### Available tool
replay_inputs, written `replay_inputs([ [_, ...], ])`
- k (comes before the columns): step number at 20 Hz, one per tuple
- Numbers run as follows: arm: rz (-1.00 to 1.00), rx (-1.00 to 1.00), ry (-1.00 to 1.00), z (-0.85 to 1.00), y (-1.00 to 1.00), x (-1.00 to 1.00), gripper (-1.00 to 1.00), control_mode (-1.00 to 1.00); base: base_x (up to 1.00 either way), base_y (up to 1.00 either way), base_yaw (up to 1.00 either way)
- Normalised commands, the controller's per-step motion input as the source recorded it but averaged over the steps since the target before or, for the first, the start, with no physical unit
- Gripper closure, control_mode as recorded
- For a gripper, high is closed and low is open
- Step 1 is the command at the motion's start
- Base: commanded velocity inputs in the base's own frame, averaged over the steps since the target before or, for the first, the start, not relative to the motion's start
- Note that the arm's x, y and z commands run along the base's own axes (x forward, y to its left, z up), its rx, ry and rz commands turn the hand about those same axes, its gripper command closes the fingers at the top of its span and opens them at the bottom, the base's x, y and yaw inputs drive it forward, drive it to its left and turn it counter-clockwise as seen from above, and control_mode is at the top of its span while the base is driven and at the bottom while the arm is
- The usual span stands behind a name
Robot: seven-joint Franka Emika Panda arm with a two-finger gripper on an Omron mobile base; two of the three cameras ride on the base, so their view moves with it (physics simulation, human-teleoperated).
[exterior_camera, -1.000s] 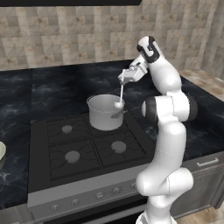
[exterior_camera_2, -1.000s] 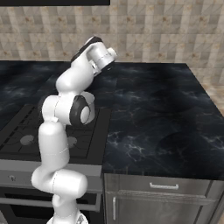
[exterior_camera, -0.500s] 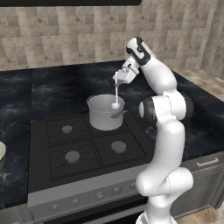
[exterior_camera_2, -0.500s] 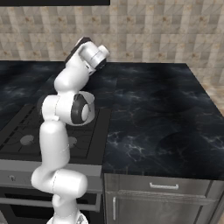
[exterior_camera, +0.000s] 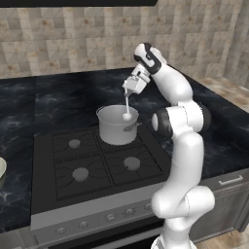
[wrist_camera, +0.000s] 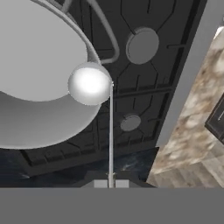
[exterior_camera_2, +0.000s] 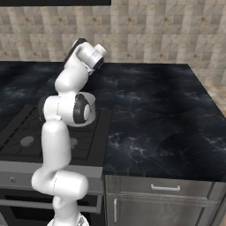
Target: Open the cabinet and move the ladle to the pot. Then close the cabinet.
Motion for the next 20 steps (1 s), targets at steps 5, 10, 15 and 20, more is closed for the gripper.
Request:
replay_inputs([
  [5,0.00,-0.07,-0.06,-0.11,0.12,0.28,1.00,-1.00,0.00,0.00,0.00],
  [10,0.00,-0.06,0.00,-0.24,0.15,0.30,1.00,-1.00,0.00,0.00,0.00],
  [15,0.00,-0.03,0.00,-0.22,0.09,0.30,1.00,-1.00,0.00,0.00,0.00],
  [20,0.00,0.00,0.00,-0.21,0.00,0.20,1.00,-1.00,0.00,0.00,0.00],
])
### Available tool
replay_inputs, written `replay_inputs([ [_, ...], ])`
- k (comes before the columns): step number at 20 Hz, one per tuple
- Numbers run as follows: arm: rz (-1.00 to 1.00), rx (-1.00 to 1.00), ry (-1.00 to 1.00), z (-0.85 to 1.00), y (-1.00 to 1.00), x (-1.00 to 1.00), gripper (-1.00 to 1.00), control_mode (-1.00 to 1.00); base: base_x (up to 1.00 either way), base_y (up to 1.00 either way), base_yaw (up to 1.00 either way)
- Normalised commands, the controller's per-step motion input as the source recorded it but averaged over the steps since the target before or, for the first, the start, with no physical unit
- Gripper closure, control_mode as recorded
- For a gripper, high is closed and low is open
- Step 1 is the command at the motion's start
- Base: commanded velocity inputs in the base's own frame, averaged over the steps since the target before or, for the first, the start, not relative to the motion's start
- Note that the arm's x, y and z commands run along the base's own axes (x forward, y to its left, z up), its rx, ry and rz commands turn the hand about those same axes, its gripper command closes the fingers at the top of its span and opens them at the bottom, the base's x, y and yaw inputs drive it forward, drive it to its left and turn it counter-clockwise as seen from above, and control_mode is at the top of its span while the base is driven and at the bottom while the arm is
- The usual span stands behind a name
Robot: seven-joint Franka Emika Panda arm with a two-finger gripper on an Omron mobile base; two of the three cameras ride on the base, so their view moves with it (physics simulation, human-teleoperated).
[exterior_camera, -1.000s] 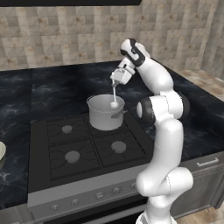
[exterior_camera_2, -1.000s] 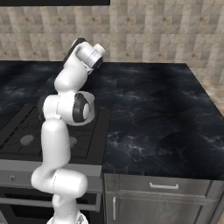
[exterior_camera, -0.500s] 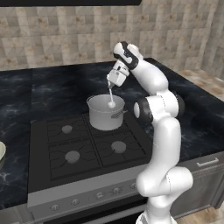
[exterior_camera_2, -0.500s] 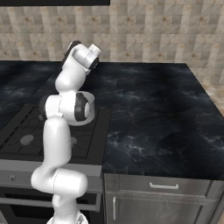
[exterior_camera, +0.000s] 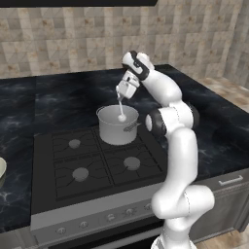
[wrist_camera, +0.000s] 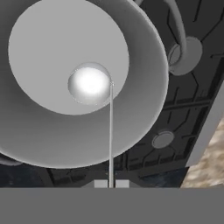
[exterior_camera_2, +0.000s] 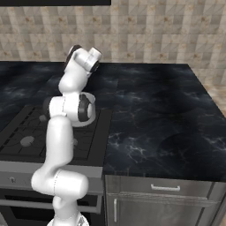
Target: Open the cabinet and move the ladle to the pot. Then close the cabinet.
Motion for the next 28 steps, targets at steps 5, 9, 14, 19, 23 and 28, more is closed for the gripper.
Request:
replay_inputs([
  [5,0.00,0.00,0.00,-0.22,0.00,0.11,1.00,-1.00,0.00,0.00,0.00],
  [9,0.00,0.00,0.00,-0.26,0.00,0.15,1.00,-1.00,0.00,0.00,0.00],
  [14,0.00,-0.01,0.00,-0.29,0.00,0.20,1.00,-1.00,0.00,0.00,0.00],
  [19,0.00,-0.01,0.00,-0.27,0.01,0.19,1.00,-1.00,0.00,0.00,0.00],
  [23,0.00,0.00,0.00,-0.27,0.00,0.18,1.00,-1.00,0.00,0.00,0.00],
  [28,0.00,0.00,0.00,-0.28,0.00,0.12,1.00,-1.00,0.00,0.00,0.00],
])
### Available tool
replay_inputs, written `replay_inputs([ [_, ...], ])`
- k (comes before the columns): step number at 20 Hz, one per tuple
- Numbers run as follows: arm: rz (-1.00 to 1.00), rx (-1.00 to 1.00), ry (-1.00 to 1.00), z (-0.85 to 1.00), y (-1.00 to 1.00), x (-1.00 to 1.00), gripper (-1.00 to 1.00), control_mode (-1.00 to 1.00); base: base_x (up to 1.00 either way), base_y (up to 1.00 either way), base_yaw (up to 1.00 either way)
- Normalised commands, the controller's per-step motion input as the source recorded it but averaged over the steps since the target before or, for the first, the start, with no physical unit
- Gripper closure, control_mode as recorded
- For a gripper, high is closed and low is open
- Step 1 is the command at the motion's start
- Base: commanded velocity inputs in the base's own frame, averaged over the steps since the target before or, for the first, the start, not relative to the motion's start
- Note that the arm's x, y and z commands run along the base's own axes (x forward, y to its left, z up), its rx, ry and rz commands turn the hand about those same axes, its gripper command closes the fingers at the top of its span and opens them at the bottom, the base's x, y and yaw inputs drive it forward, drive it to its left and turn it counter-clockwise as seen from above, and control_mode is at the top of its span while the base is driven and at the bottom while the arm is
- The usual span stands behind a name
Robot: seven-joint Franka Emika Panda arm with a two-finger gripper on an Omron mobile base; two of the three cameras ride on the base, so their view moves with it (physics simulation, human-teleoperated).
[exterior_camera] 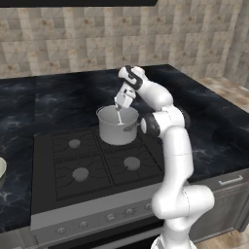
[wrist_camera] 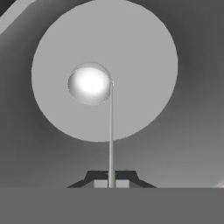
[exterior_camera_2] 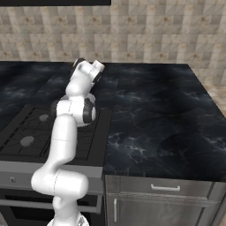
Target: Open the cabinet and move the ladle to the pot. Then close the cabinet.
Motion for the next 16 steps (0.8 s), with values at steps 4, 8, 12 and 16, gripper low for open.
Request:
replay_inputs([
  [4,0.00,0.00,0.00,-0.32,0.00,0.09,1.00,-1.00,0.00,0.00,0.00],
  [8,0.00,-0.03,-0.05,-0.36,0.00,0.09,1.00,-1.00,0.00,0.00,0.00],
  [12,0.00,-0.02,-0.03,-0.37,0.00,0.05,1.00,-1.00,0.00,0.00,0.00],
  [16,0.00,-0.01,-0.05,-0.35,0.00,0.01,1.00,-1.00,0.00,0.00,0.00],
])
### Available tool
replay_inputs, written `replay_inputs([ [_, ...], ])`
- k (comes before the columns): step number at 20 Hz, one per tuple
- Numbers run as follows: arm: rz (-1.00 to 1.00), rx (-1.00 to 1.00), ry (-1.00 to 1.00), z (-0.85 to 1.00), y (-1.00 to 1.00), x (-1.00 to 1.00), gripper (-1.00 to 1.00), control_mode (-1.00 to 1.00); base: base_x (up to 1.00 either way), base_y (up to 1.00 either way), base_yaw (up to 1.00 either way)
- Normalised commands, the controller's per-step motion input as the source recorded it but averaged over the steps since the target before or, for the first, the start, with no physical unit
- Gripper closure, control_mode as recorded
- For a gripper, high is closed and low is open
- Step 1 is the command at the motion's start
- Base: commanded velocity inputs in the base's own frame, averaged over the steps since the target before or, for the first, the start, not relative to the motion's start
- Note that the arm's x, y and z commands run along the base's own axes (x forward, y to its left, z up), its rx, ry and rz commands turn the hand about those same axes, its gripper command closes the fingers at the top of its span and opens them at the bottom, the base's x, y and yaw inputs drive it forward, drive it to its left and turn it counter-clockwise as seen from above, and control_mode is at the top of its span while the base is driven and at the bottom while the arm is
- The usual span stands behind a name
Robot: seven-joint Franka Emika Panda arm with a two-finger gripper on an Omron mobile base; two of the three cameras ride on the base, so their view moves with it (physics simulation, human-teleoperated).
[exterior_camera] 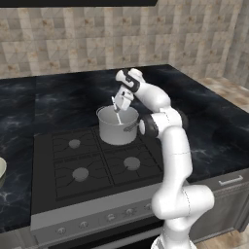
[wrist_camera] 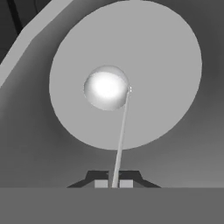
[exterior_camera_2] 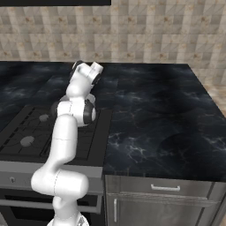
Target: Open the cabinet and move the ladle to the pot. Then close the cabinet.
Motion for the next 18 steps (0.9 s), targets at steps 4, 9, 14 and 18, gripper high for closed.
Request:
replay_inputs([
  [4,0.00,0.00,-0.10,-0.06,-0.04,-0.03,-1.00,-1.00,0.00,0.00,0.00],
  [9,0.00,0.00,-0.17,0.06,-0.09,-0.21,-1.00,-1.00,0.00,0.00,0.00],
  [14,0.00,0.00,-0.19,0.16,-0.03,-0.32,-1.00,-1.00,0.00,0.00,0.00],
  [18,0.00,0.00,-0.16,0.17,-0.01,-0.28,-1.00,-1.00,0.00,0.00,0.00],
])
